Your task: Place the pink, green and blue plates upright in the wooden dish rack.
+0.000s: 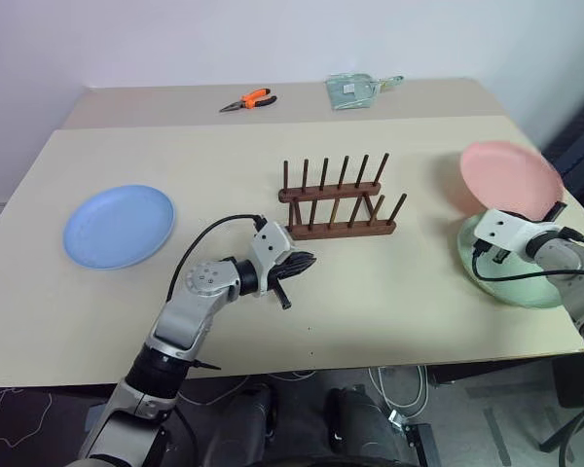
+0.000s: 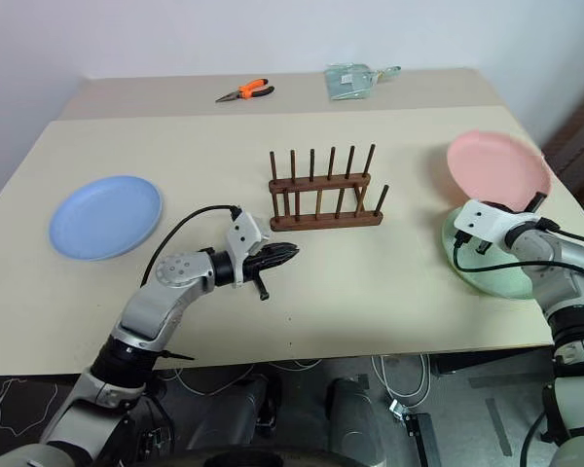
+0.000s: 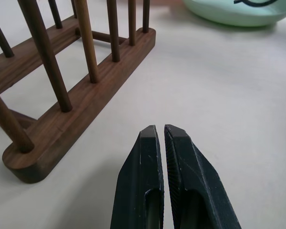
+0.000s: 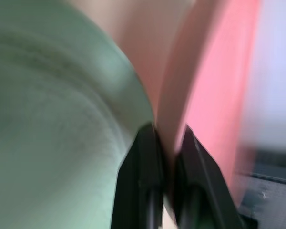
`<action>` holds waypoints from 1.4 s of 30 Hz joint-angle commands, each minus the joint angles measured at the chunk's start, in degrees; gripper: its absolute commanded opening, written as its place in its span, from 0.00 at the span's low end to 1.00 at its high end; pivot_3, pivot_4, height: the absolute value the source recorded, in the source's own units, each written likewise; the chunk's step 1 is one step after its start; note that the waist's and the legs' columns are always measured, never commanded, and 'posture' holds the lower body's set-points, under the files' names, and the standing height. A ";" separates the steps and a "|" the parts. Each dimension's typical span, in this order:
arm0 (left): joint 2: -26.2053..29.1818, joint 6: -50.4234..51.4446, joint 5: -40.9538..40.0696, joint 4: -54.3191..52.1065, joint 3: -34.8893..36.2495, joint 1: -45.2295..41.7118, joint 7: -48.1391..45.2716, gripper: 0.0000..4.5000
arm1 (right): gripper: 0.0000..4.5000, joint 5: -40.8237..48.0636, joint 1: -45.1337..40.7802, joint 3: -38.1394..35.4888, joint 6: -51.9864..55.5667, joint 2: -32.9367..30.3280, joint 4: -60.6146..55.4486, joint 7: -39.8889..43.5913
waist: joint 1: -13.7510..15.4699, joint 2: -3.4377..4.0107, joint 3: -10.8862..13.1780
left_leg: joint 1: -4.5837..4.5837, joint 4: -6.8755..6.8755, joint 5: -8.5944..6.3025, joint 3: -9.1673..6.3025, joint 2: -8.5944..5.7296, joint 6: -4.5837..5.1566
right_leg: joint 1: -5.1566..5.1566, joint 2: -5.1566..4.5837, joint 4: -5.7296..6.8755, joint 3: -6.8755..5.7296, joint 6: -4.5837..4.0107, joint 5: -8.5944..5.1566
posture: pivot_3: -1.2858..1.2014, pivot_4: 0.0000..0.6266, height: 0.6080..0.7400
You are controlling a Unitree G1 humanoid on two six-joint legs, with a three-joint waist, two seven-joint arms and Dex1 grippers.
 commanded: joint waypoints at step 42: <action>3.19 -0.76 -7.74 -4.05 4.46 0.90 -2.90 0.06 | 0.69 67.67 8.20 -31.95 46.18 10.60 -55.29 14.59 | 0.64 0.03 0.04 | -0.14 -0.01 -0.10 -0.10 0.06 0.14 | -0.05 -0.07 -0.11 -0.08 -0.01 0.01 | 0.52 0.24 0.84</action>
